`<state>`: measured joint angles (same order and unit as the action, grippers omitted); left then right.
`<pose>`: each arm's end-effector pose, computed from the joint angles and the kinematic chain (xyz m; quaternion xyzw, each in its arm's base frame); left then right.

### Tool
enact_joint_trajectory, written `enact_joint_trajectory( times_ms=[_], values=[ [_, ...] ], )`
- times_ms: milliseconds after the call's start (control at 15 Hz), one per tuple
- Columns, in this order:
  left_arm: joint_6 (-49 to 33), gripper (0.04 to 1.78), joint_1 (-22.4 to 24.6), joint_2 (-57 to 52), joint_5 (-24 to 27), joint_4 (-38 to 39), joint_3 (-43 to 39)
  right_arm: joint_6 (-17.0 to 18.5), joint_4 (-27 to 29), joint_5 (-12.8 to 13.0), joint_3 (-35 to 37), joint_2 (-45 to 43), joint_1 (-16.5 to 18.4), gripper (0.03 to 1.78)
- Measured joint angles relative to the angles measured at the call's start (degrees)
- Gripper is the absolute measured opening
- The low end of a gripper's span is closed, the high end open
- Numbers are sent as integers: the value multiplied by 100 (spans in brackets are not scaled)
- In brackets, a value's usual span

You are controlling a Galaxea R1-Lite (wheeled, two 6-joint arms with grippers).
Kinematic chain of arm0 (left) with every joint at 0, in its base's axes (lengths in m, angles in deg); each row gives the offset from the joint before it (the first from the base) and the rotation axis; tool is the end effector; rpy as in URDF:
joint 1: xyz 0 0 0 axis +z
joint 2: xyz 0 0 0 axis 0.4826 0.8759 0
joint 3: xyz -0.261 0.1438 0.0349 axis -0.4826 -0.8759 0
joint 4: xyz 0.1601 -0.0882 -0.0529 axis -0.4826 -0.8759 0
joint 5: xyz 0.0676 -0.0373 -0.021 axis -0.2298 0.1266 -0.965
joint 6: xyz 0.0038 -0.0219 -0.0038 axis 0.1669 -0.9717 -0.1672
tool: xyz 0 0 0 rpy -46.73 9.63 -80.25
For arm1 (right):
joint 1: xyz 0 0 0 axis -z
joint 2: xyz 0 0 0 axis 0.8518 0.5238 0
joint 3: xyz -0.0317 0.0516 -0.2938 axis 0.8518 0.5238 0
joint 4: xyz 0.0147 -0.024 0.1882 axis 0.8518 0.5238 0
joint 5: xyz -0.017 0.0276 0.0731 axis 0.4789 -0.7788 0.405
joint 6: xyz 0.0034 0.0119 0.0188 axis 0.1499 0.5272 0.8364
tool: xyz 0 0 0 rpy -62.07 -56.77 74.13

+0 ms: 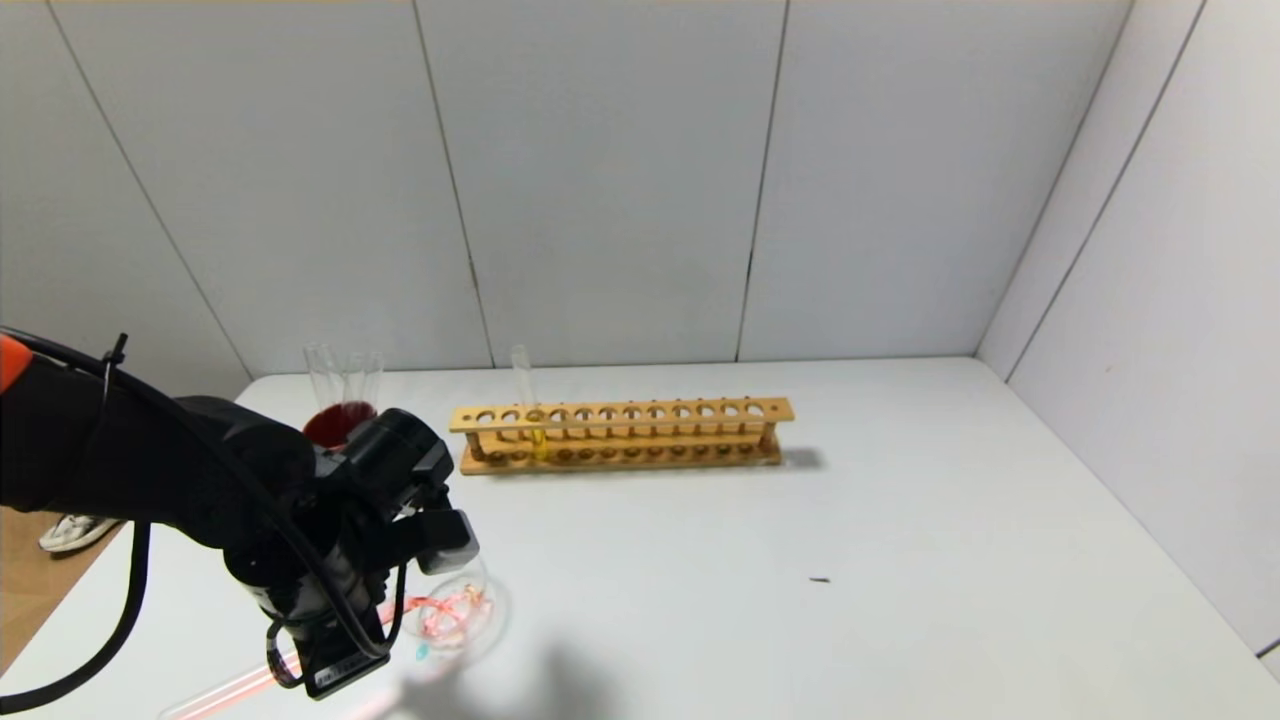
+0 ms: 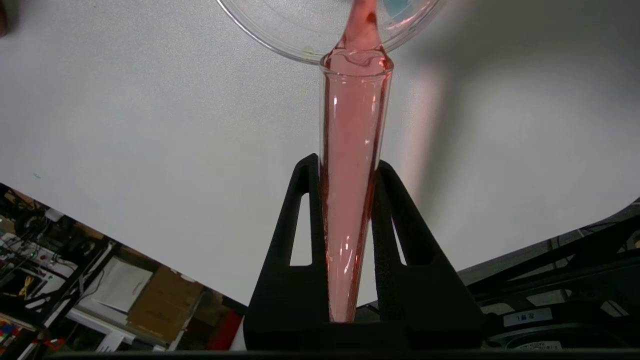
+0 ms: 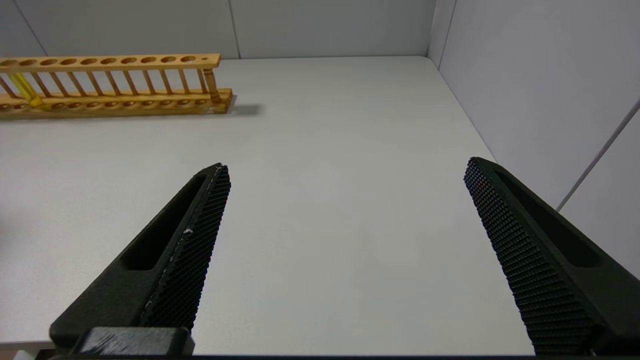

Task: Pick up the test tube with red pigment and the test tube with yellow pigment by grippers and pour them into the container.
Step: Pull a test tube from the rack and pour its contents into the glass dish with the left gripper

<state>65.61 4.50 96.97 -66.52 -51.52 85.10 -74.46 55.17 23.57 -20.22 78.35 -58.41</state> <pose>0.2384 -0.1010 0.1025 0.4157 0.5583 -0.2109 0.6863 -0.0228 0.0001 0.0766 0.0098 -0.0052 0.0022 0.9999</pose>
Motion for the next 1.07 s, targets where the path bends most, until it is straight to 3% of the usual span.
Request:
enact_joint_trajectory(
  times_ms=[733, 1067],
  values=[
    [38, 31, 0, 372, -26, -395, 568, 0, 0, 0, 0, 0, -2, 171],
    [33, 31, 0, 578, -286, -990, 1041, 2, 0, 0, 0, 0, 0, 171]
  ],
)
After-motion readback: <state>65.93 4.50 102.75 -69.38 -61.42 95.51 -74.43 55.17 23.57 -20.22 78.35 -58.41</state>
